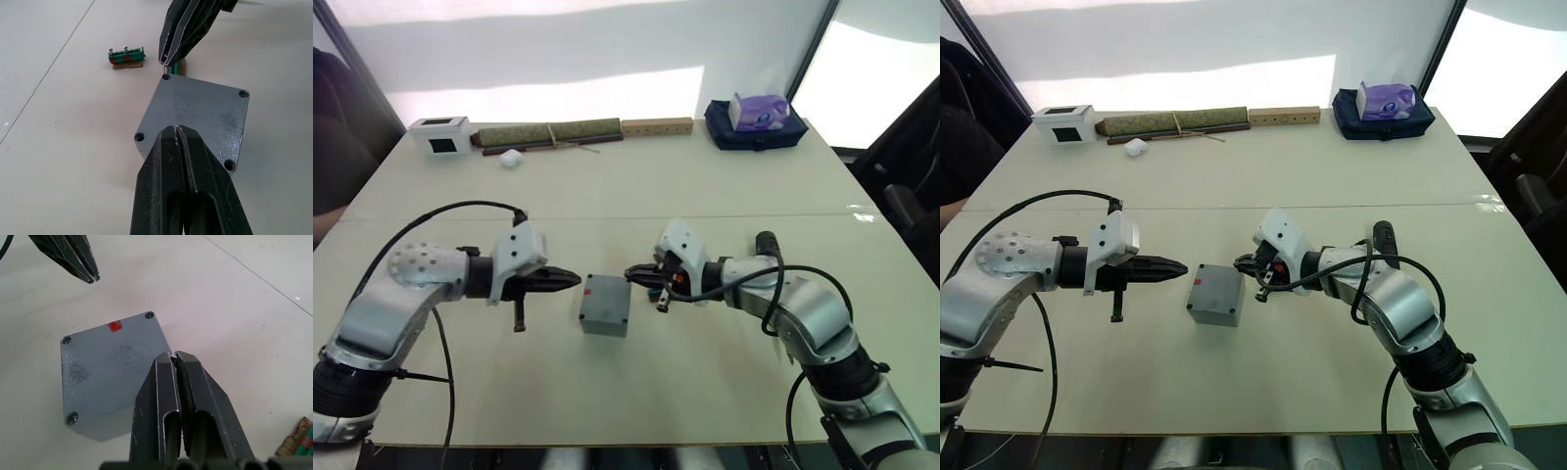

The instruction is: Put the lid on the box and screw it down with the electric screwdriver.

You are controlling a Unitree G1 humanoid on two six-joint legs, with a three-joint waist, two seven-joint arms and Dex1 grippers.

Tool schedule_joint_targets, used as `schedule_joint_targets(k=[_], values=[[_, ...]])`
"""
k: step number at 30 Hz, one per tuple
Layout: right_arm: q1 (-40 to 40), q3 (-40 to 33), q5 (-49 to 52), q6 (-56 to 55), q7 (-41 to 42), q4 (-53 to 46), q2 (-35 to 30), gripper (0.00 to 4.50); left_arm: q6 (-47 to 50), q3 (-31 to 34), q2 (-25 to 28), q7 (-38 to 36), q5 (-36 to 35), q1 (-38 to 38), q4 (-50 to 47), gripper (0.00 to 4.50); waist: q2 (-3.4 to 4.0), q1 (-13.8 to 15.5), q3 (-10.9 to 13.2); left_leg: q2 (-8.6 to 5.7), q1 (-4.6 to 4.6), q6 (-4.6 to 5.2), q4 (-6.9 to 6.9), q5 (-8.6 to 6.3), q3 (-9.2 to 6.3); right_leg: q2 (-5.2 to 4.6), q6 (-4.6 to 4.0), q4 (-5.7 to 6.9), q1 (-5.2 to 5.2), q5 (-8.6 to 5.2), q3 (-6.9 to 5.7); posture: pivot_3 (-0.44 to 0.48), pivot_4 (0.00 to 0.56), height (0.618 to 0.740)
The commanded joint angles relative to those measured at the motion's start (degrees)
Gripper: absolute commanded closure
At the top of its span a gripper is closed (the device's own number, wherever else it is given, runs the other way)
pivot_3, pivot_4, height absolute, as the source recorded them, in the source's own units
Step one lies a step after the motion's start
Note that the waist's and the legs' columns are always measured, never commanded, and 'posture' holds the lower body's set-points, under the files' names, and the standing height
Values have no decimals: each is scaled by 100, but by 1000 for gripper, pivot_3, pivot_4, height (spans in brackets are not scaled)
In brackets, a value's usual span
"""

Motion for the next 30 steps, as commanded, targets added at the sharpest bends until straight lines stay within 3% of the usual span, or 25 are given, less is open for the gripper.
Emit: schedule_joint_targets(k=[1,21,22,23,30], values=[[-3,16,-68,-160,46,-15,20,4453,31,144,-6,79,-74,-57,-215,4500,0,0,0,0,0,0,0,0,0,0,0,0,0,0,0,0,150,740],[94,218,-337,-337,220,278,57,4453,95,153,-14,139,-122,-48,-272,4500,0,0,0,0,0,0,0,0,0,0,0,0,0,0,0,0,150,740],[73,193,-311,-320,250,251,47,3915,99,150,-20,147,-127,-42,-281,4500,0,0,0,0,1,0,0,0,0,0,0,0,0,0,0,0,150,740],[59,172,-290,-306,272,229,39,3720,99,147,-23,153,-131,-38,-288,4500,0,0,0,0,1,0,0,0,0,0,0,0,0,0,0,0,150,740],[4,-90,-268,-184,351,2,-230,830,190,155,-132,199,-324,-84,-366,4500,0,4,0,0,0,0,0,0,0,0,0,0,0,0,0,0,150,740]])
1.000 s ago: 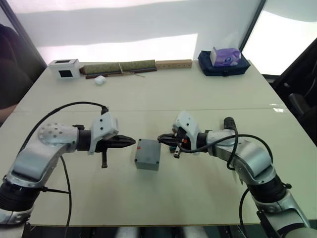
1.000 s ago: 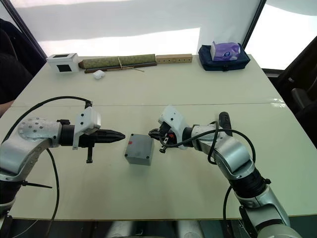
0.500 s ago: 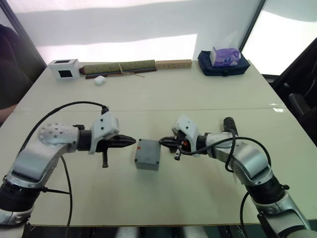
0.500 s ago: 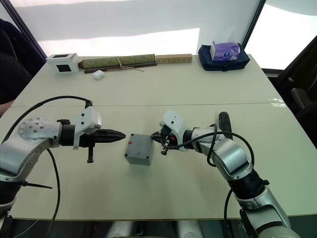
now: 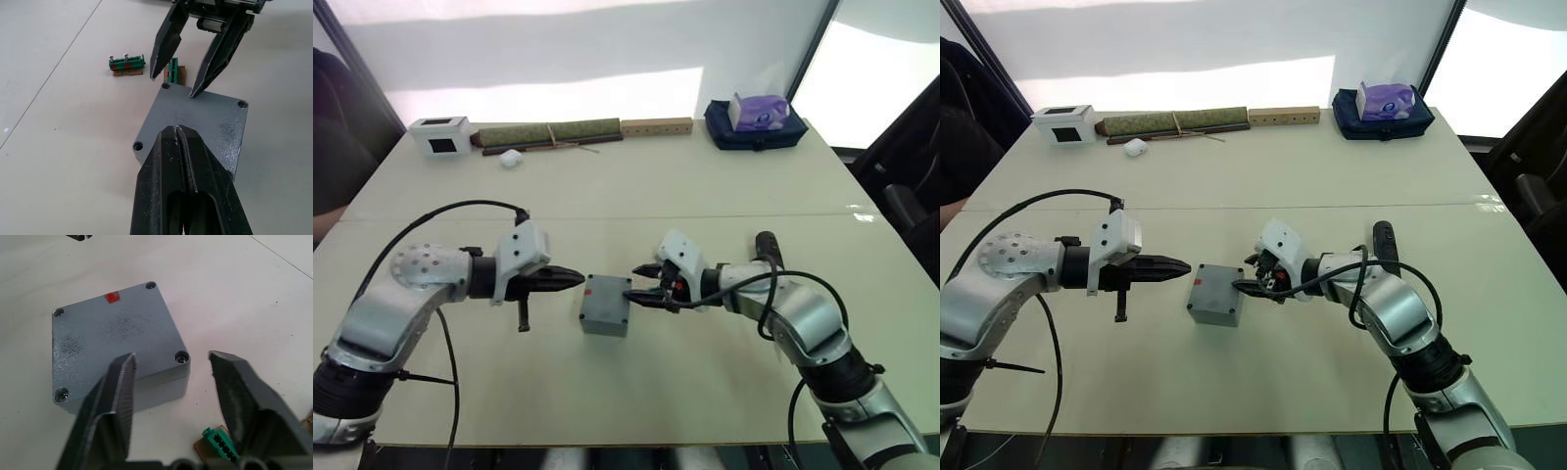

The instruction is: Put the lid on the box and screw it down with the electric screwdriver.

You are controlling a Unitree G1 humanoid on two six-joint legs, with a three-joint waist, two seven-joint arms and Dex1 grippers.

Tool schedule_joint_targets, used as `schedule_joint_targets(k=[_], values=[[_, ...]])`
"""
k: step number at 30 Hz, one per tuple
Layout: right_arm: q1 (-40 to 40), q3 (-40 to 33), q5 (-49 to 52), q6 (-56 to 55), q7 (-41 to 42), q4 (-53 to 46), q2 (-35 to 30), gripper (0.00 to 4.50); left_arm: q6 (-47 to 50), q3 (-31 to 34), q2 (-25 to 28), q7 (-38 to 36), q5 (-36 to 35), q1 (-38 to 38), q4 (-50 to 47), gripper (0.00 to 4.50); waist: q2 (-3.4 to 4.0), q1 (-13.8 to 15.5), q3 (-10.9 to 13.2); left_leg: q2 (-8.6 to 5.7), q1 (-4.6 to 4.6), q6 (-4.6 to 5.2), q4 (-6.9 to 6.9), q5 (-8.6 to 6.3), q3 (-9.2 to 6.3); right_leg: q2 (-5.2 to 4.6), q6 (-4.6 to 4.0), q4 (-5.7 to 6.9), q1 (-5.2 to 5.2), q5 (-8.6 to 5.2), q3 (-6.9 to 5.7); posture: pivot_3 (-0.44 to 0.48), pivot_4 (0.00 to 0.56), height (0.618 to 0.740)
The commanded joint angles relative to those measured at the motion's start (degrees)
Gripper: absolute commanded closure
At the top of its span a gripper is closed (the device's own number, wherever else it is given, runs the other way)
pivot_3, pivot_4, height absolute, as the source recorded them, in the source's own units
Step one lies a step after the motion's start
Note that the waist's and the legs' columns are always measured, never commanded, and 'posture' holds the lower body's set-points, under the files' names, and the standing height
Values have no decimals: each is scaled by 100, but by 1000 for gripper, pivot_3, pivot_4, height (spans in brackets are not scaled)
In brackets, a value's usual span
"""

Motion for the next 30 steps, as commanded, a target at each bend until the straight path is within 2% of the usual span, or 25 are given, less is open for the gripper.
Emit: schedule_joint_targets(k=[1,2,3,6,8,9,12,16,20,26,30], values=[[-122,-299,85,80,65,-359,-222,466,63,156,-50,20,-187,-88,-239,4500,0,2,0,0,0,0,0,0,0,0,0,0,0,0,0,0,150,740],[-126,-383,134,143,79,-455,-300,142,56,142,-56,10,-184,-98,-272,4500,0,5,0,0,-1,0,0,0,0,-1,0,0,0,0,0,0,150,740],[-145,-550,234,296,79,-591,-401,37,70,149,-65,-10,-233,-117,-327,4500,0,6,0,0,-1,0,0,0,0,-1,0,-1,0,0,0,0,150,740],[-383,-1310,621,1641,108,-823,-1207,37,155,225,-115,-137,-589,-309,-529,4500,1,29,2,0,-4,0,0,0,-1,-2,0,-1,-1,0,-1,0,150,740],[-542,-1463,625,2327,99,-658,-1817,37,237,271,-207,-117,-795,-479,-529,4500,0,34,1,-5,-6,0,2,0,-1,-9,0,-1,-1,0,-1,0,150,740],[-613,-1482,586,2584,102,-508,-2164,37,278,277,-278,-95,-889,-577,-506,4500,0,42,1,-6,-4,0,4,0,-2,-10,0,-2,4,0,-2,0,150,740],[-897,-1542,542,3150,-6,-31,-2665,37,240,169,-385,-72,-857,-717,-434,4500,-6,8,-3,-5,-2,1,2,0,-3,-7,-1,-8,6,0,-3,0,150,740],[-1278,-1079,611,3797,169,424,-3453,37,121,4,-486,-104,-695,-776,-338,4500,2,-24,2,-2,0,1,-9,0,4,0,-1,-6,-3,-1,5,0,150,740],[-1688,-792,930,4256,207,905,-3569,37,60,-71,-584,-91,-626,-807,-301,4500,2,-21,2,2,0,1,-9,0,7,3,-2,-7,-4,-1,7,0,150,740],[-2154,-217,1624,4280,-451,1865,-3490,37,-21,-145,-697,-27,-523,-804,-323,4500,2,11,2,0,-4,1,-5,0,10,-2,-1,-9,-4,0,8,0,150,740],[-2025,-40,2021,4280,-1116,2196,-3208,37,-7,-117,-762,109,-502,-755,-467,4500,-1,14,1,0,-7,1,-6,0,10,-2,-1,-13,-5,0,7,0,150,740]])
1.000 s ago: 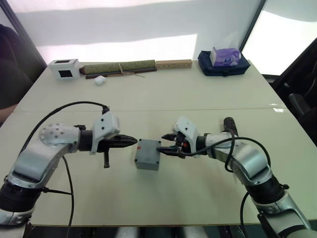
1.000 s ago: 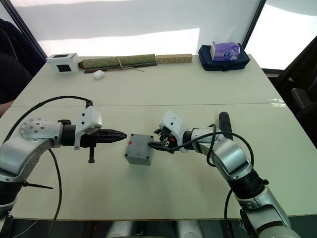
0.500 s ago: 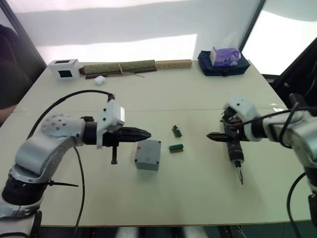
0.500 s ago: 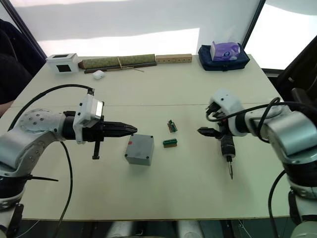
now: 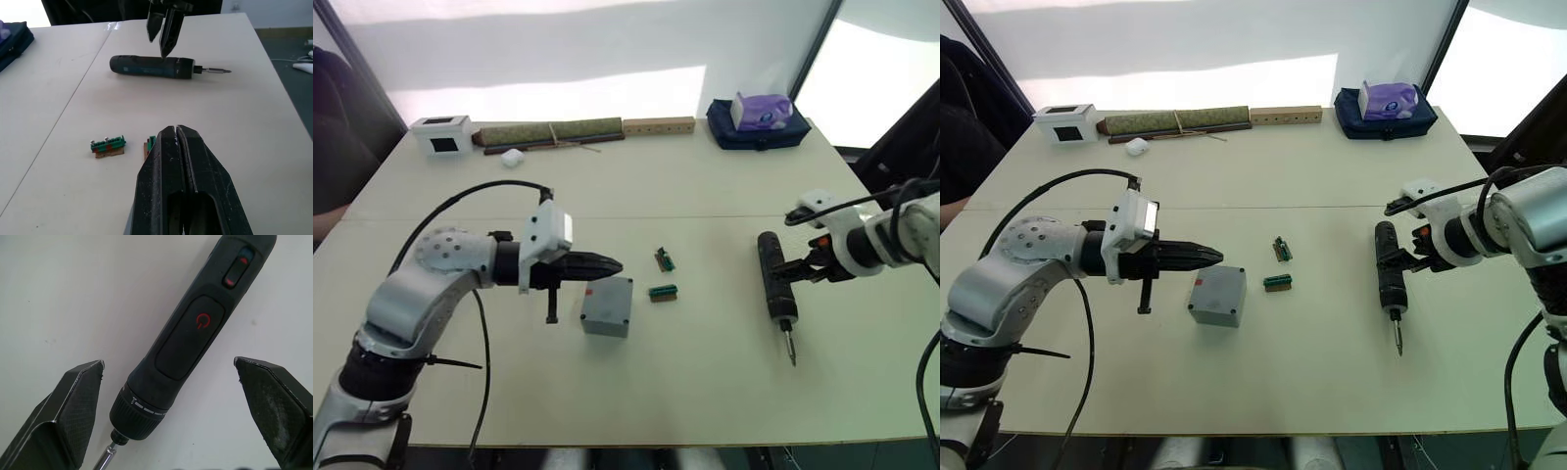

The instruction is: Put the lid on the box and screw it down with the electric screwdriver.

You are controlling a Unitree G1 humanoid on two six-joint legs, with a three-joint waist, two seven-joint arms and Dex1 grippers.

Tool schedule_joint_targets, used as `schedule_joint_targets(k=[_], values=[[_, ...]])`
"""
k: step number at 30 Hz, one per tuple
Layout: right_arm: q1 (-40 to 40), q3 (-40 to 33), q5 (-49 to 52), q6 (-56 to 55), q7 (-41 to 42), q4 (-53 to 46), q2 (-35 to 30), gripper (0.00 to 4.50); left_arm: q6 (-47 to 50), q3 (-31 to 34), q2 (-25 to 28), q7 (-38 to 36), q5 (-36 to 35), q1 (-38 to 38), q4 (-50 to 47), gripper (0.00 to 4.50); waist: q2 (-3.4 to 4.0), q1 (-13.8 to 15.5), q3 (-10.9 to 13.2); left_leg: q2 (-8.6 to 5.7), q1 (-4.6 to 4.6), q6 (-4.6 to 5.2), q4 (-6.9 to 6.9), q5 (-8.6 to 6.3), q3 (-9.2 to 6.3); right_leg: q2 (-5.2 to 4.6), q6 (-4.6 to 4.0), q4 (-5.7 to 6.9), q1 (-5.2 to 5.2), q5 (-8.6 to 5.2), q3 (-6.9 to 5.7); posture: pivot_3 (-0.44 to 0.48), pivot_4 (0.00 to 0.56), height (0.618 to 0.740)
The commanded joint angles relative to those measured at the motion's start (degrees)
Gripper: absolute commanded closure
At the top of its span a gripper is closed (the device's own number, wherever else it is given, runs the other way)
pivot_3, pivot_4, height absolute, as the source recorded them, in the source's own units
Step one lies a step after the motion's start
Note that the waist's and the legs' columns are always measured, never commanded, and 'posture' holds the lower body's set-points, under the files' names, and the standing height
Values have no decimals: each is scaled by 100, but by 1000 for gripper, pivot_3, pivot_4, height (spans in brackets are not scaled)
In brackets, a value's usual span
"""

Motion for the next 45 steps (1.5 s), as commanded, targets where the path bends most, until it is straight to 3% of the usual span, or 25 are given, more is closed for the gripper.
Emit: schedule_joint_targets(k=[1,11,14,21,25,28,32,36,41,45], values=[[15,95,481,37,-715,346,233,37,-79,28,-43,146,46,-16,-232,4500,-2,-1,-1,0,0,0,0,0,0,0,0,0,1,0,0,0,150,740],[-206,-164,709,37,-2323,1915,1293,37,2,137,24,172,-100,133,-584,4500,-18,-17,-10,1,3,0,2,0,1,3,2,1,5,1,2,0,150,740],[-193,-46,1039,37,-2476,1802,1307,661,1,149,56,147,-152,154,-632,4500,-20,-15,-12,1,4,0,7,0,1,2,6,1,10,4,1,0,150,740],[-291,7,1467,37,-2851,1804,1245,2893,-12,133,100,149,-173,141,-623,4500,-19,-16,-11,3,4,0,3,0,-1,9,5,1,6,3,1,0,150,740],[-634,-216,1647,37,-2990,1340,1171,2934,-72,137,173,136,-67,150,-470,4500,-16,-18,-9,1,2,0,4,0,2,6,5,0,5,3,2,0,150,740],[-790,-246,1895,37,-2697,727,1060,2934,-168,156,288,115,91,222,-330,4500,6,-42,4,1,-8,1,3,0,4,8,6,4,-12,3,6,0,150,740],[-614,-982,1965,-316,-2053,-457,1254,2934,-322,137,418,27,290,267,-47,4500,9,-13,6,7,-10,1,-7,0,2,12,4,2,-18,3,5,0,150,740],[-178,-1941,1804,-1894,-1880,-1285,2048,2934,-523,5,472,-161,507,283,268,4500,4,-8,4,5,-10,1,-4,0,2,7,7,-8,-9,4,2,0,150,740],[172,-2490,1367,-3857,-2016,-1929,3379,2934,-672,-128,445,-345,700,277,545,4500,4,-3,4,3,-14,1,-5,0,3,5,9,-12,-11,5,2,0,150,740],[526,-2294,797,-5024,-1833,-2203,4138,2934,-850,-297,464,-484,927,321,709,4500,-2,4,0,3,-15,1,-5,0,4,2,9,-9,-13,5,3,0,150,740]])
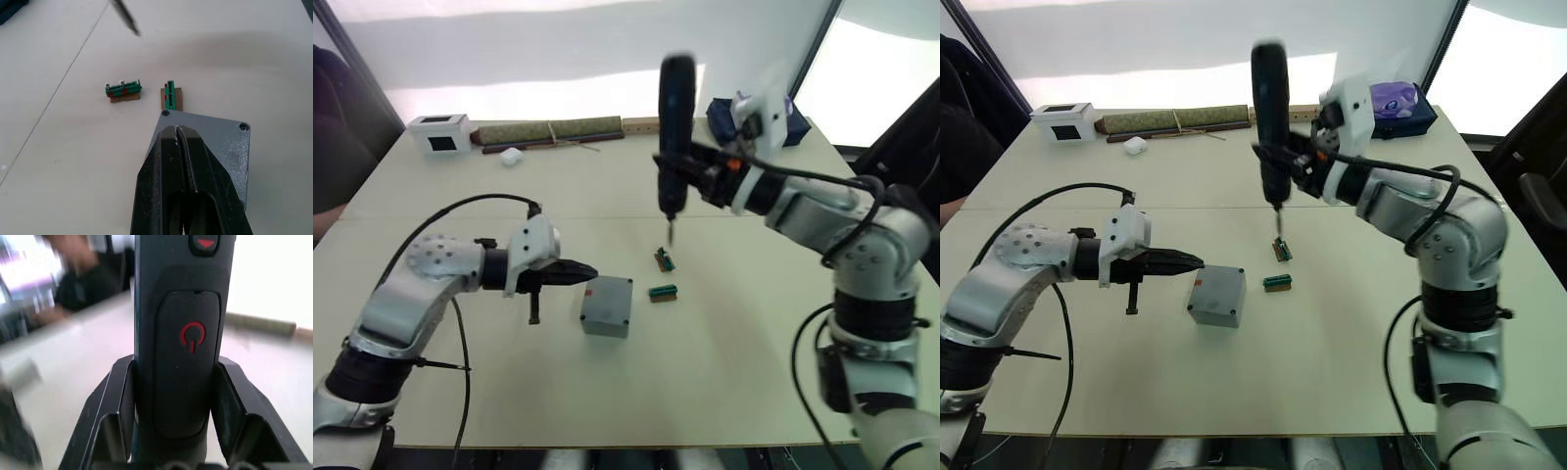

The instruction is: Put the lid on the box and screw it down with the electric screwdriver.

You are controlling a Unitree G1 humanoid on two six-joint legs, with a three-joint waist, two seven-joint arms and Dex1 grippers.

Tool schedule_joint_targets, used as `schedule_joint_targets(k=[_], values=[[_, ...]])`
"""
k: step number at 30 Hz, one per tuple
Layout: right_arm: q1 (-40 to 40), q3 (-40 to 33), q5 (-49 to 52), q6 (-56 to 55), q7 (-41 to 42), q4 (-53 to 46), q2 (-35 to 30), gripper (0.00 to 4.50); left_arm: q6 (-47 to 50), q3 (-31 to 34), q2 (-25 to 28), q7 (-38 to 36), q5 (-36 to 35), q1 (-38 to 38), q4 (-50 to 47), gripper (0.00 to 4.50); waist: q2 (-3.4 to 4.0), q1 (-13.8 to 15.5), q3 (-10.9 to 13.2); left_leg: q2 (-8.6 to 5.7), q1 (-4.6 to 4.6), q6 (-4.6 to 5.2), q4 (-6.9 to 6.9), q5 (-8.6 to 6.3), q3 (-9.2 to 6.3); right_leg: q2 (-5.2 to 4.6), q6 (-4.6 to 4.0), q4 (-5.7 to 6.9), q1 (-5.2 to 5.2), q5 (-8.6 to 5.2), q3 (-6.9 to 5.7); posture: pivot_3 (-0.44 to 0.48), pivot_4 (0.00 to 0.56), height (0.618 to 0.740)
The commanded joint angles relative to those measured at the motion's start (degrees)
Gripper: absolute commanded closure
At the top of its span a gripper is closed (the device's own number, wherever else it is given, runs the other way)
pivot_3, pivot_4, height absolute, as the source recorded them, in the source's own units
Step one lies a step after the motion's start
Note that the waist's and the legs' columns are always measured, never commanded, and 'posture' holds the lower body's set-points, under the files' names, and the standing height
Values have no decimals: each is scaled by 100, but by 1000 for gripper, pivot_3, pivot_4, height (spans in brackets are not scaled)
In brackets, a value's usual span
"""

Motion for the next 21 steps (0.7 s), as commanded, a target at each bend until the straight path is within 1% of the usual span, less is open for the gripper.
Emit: schedule_joint_targets(k=[1,6,8,12,17,21], values=[[297,164,-591,-1247,444,-519,283,2934,-206,-74,32,-138,166,17,73,4500,0,21,0,0,0,0,0,0,-1,-1,0,-1,1,0,-2,0,150,740],[879,768,-1018,-1924,1076,-797,514,2934,-244,-295,-71,-211,307,58,233,4500,0,-9,0,-3,2,0,1,0,0,-4,0,1,2,0,-1,0,150,740],[963,848,-1044,-2013,1197,-819,568,2934,-287,-346,-125,-190,392,45,288,4500,0,-25,0,-1,3,0,0,0,0,0,0,2,0,0,-1,0,150,740],[1170,1030,-1177,-2134,1415,-828,585,2934,-567,-602,-255,-131,798,53,613,4500,0,-14,0,-1,6,0,1,0,-1,0,0,9,0,0,-1,0,150,740],[1355,1108,-1260,-2172,1516,-784,645,2934,-785,-759,-356,-102,1088,104,934,4500,0,-1,0,-2,9,0,3,0,-1,-2,0,9,4,0,-1,0,150,740],[1612,1287,-1524,-2232,1693,-733,554,2934,-929,-811,-423,-101,1202,122,1129,4500,0,-2,-3,-2,18,0,3,0,-1,-2,-1,10,13,0,0,0,150,740]])
